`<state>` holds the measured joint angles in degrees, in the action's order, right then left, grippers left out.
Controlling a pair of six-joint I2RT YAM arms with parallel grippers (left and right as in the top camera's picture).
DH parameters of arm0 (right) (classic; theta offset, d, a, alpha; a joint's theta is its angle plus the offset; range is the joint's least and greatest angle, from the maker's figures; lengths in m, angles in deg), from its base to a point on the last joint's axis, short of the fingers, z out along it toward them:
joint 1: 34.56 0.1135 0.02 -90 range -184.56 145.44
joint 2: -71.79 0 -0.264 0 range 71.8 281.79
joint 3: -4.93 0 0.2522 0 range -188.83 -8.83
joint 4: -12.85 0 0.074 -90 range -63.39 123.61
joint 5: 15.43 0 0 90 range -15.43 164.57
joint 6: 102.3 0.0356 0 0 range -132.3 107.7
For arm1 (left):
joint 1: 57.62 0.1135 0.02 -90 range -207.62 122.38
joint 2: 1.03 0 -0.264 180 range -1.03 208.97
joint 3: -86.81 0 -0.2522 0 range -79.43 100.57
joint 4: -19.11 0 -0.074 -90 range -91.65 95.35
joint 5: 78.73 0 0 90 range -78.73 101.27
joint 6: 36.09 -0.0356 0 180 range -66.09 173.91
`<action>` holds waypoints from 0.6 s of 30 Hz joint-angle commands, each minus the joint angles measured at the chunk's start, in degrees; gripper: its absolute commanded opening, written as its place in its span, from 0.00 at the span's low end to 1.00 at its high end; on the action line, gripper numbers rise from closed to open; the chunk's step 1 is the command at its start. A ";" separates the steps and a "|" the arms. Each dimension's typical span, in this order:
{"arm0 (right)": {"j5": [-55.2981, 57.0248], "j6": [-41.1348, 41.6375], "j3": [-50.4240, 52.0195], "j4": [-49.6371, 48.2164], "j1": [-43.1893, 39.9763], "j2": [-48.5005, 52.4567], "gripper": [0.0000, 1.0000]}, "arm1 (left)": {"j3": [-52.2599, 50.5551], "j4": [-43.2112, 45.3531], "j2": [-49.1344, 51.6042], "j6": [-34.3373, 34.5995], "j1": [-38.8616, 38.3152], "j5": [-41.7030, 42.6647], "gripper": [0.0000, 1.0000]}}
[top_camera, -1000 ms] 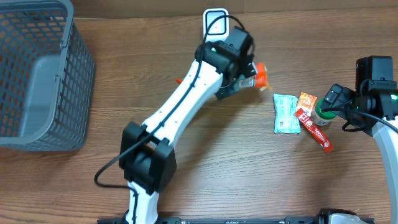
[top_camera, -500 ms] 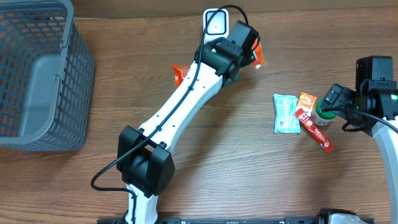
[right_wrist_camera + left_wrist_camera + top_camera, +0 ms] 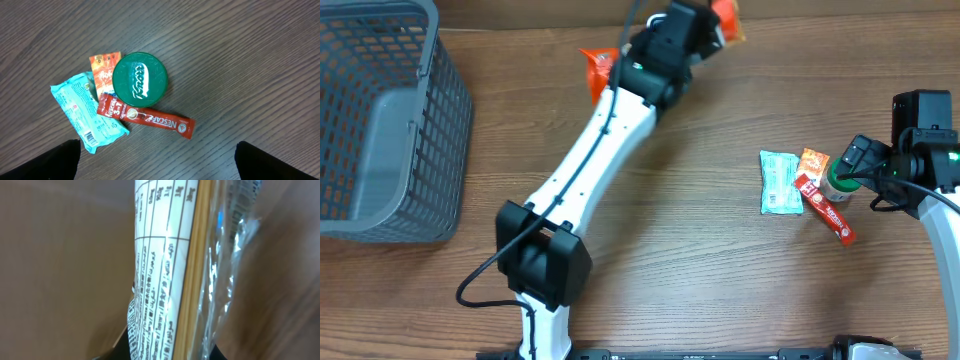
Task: Scan the item barcode
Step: 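Hold the spaghetti pack upright in front of the white scanner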
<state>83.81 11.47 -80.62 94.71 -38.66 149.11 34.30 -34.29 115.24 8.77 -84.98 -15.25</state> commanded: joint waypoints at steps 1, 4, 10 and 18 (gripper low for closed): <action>0.17 0.24 -0.59 -0.31 -0.15 -0.59 1.00 | 2.95 4.90 0.57 -2.47 5.70 5.75 0.04; 0.17 0.24 -0.59 -0.31 -0.15 -0.59 1.00 | 2.95 9.55 2.43 -2.54 7.72 9.94 0.04; 0.17 0.24 -0.59 -0.33 -0.15 -0.59 1.00 | 2.95 25.44 8.61 -7.30 8.74 9.94 0.04; 0.17 0.24 -0.59 -0.33 -0.15 -0.59 1.00 | 2.95 47.78 17.38 -17.03 9.25 5.27 0.04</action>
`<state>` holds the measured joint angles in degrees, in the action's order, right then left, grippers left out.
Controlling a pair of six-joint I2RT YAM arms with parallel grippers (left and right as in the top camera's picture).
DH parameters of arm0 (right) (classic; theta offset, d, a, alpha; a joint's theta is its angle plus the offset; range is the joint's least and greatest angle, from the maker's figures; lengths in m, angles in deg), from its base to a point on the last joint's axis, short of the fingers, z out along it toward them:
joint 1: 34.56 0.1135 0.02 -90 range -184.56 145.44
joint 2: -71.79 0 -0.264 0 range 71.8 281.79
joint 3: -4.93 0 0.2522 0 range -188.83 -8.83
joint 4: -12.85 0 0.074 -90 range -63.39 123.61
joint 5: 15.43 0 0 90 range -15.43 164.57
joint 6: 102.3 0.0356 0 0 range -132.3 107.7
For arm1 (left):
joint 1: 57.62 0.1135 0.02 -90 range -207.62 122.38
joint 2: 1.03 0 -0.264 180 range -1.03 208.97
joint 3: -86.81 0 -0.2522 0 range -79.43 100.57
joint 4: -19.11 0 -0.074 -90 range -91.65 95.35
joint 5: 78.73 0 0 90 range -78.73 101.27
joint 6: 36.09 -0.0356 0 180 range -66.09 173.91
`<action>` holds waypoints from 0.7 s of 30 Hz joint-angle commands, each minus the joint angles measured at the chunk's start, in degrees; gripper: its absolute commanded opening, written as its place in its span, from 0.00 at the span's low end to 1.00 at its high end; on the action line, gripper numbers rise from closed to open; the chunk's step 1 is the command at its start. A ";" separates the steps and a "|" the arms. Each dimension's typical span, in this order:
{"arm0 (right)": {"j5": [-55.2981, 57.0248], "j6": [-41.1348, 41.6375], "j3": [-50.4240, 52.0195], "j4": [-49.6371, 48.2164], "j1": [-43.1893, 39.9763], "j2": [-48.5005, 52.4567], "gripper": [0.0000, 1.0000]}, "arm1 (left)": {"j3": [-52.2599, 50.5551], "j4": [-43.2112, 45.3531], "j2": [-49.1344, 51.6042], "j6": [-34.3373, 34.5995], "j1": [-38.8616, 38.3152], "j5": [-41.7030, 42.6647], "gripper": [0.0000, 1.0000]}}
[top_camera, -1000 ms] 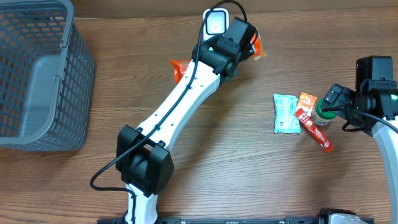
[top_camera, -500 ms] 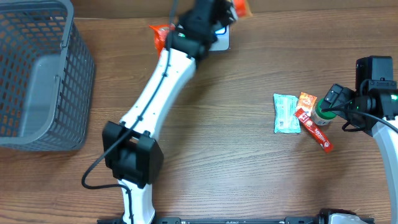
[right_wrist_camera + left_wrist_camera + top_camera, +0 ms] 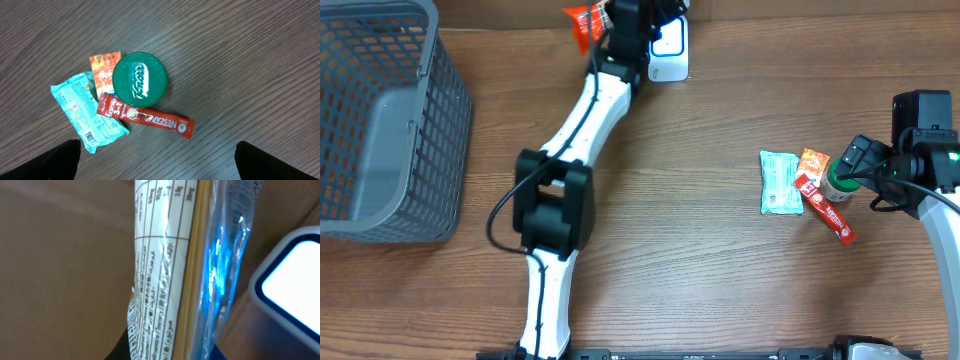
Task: Scan the item barcode
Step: 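Hold the spaghetti pack upright in front of the white scanner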
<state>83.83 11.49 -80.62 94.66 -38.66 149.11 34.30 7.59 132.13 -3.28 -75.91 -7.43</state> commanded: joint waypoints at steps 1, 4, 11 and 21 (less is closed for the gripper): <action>0.15 0.22 -0.59 -0.28 -0.15 -0.59 1.00 | 2.95 7.21 1.05 -5.44 0.28 -2.86 0.04; 0.15 0.22 -0.59 -0.28 -0.15 -0.59 1.00 | 2.95 7.76 2.16 -6.16 0.44 -2.47 0.04; 0.15 0.22 -0.59 -0.28 -0.15 -0.59 1.00 | 2.95 7.67 3.37 -8.35 0.68 -2.62 0.04; 0.15 0.22 -0.59 -0.28 -0.15 -0.59 1.00 | 2.93 18.51 8.33 -12.35 0.70 -8.22 0.04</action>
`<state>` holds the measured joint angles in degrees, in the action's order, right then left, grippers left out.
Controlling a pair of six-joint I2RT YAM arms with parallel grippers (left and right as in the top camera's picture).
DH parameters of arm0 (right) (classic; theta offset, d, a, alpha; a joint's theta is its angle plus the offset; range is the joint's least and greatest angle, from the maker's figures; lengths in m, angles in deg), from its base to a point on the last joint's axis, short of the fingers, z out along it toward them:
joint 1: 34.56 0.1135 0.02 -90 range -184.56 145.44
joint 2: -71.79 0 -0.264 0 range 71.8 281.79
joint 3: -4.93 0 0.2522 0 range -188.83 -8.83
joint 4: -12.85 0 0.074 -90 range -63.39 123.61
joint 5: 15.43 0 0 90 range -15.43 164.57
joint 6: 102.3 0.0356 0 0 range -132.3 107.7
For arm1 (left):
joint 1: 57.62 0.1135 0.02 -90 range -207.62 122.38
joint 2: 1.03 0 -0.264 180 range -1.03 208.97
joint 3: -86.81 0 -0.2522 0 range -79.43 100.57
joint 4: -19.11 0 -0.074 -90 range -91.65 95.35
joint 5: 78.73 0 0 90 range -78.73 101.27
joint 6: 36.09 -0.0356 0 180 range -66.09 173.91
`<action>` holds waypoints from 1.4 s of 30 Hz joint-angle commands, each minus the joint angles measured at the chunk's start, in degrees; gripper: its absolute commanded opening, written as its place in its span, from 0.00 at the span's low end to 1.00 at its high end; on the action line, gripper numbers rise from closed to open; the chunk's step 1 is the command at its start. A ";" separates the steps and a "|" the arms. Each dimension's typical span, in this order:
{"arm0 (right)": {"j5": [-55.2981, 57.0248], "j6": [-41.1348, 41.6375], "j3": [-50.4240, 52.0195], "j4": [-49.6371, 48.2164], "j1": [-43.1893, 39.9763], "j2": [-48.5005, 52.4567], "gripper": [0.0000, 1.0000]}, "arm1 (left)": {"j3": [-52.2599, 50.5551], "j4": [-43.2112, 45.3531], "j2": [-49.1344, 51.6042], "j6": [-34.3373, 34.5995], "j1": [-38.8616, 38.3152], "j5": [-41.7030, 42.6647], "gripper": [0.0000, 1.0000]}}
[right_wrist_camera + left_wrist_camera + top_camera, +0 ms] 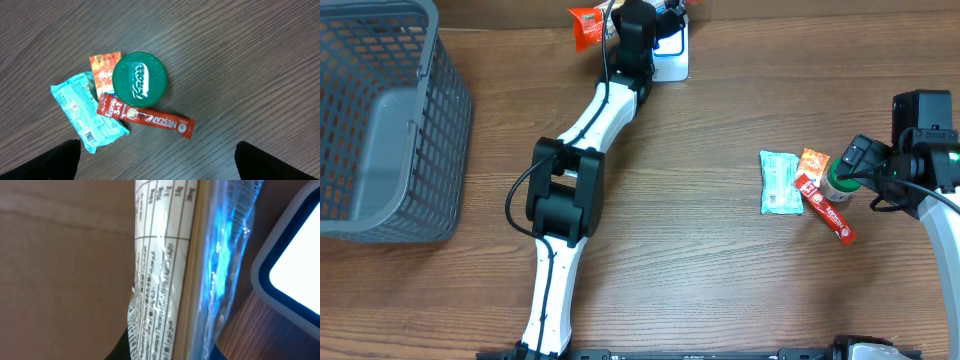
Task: Scan the item barcode
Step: 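Hold the spaghetti pack upright in front of the white scanner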
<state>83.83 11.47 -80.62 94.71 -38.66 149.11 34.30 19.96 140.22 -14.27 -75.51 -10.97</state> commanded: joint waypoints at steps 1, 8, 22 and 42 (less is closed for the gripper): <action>0.15 0.24 -0.59 -0.33 -0.15 -0.59 1.00 | 2.93 6.78 0.63 -1.31 0.33 -5.11 0.04; 0.15 0.24 -0.59 -0.33 -0.15 -0.59 1.00 | 2.73 6.25 0.87 -0.87 0.24 -7.21 0.04; 0.15 0.24 -0.59 -0.33 -0.15 -0.59 1.00 | 2.73 11.80 0.83 -1.55 -2.36 -20.44 0.04; 0.15 0.24 -0.59 -0.31 -0.15 -0.59 1.00 | 2.69 3.96 0.83 1.07 -4.79 -31.76 0.04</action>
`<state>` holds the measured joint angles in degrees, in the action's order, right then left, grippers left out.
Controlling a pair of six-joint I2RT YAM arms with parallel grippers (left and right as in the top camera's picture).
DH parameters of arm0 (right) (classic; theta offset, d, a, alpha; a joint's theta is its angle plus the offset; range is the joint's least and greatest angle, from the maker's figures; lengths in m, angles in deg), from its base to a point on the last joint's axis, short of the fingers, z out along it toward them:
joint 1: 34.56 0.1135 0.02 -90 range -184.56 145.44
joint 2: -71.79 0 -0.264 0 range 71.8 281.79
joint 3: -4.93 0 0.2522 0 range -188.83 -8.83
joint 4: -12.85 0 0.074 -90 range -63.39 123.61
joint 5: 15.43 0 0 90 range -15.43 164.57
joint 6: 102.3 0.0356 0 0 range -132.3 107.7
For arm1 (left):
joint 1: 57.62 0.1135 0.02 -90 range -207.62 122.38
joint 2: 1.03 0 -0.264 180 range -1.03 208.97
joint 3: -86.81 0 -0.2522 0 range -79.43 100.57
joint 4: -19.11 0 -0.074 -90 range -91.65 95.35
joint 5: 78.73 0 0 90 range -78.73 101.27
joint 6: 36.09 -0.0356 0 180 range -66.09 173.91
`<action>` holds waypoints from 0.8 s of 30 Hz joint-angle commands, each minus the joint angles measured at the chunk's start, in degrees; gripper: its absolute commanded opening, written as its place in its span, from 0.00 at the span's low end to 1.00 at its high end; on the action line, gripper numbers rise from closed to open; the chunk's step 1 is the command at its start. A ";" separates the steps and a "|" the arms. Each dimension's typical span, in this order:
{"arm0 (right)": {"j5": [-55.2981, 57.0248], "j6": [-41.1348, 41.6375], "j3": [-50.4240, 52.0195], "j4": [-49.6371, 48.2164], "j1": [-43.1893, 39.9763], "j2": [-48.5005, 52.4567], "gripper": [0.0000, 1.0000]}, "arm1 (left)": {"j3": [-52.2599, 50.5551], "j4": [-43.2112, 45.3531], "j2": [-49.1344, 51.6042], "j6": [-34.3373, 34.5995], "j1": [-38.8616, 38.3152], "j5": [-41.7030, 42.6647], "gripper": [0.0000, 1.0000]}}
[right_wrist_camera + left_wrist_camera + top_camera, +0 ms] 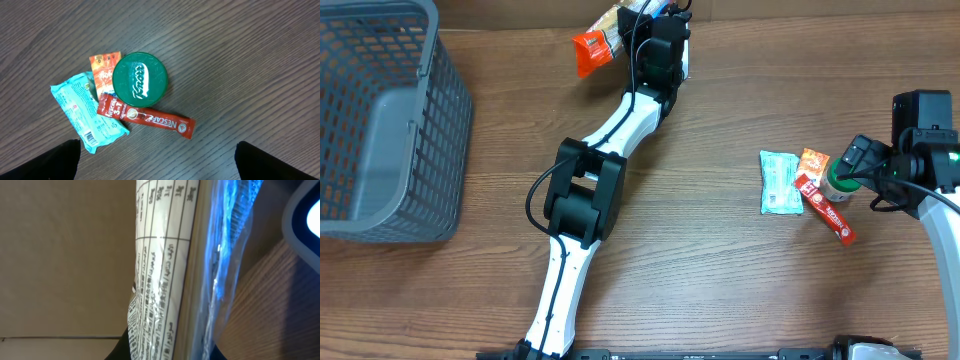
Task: Scan the item barcode
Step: 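Hold the spaghetti pack upright in front of the white scanner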
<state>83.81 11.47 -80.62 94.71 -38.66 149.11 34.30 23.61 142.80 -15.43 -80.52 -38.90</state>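
My left gripper (638,32) is at the far edge of the table, shut on a snack packet (592,50) with an orange end. In the left wrist view the packet (165,265) fills the middle: a white printed label on one side, clear wrap lit blue on the other, the jaws (170,352) closed on its lower end. A corner of the white scanner (306,215) glows at the top right; in the overhead view the arm hides nearly all of it. My right gripper (157,165) hangs open above a pile of items, holding nothing.
The pile holds a green-lidded jar (139,79), a teal packet (86,111), an orange sachet (102,70) and a red coffee stick (150,118). A grey wire basket (380,120) stands at the far left. A cardboard wall (65,255) rises behind the table's far edge.
My left gripper has shifted right with the packet and now covers the scanner from above. In the wrist view the scanner has slid to the top right corner. The right arm is unchanged.
First my left gripper held the packet at the back of the table with no scanner in its wrist view. Then it stood left of the white scanner, blue light on the wrap. Then the scanner filled more of the view. Now only its corner shows.
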 commanded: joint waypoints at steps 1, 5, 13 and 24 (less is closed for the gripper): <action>0.17 0.24 -0.59 -0.33 -0.15 -0.59 1.00 | 2.69 -0.04 -1.75 3.19 0.22 -3.85 0.04; 0.17 0.24 -0.59 -0.33 -0.15 -0.57 1.00 | 2.69 5.22 -1.95 7.85 -0.15 -5.64 0.04; 0.17 0.24 -0.59 -0.33 -0.15 -0.59 1.00 | 2.69 5.62 -11.04 12.48 -2.80 -9.99 0.04; 0.17 0.24 -0.59 -0.33 -0.15 -0.59 1.00 | 2.69 -46.36 -25.62 51.84 -10.54 -7.58 0.05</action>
<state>83.79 11.45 -80.62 94.73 -38.66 149.11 34.48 -13.61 125.47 14.93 -88.10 -47.71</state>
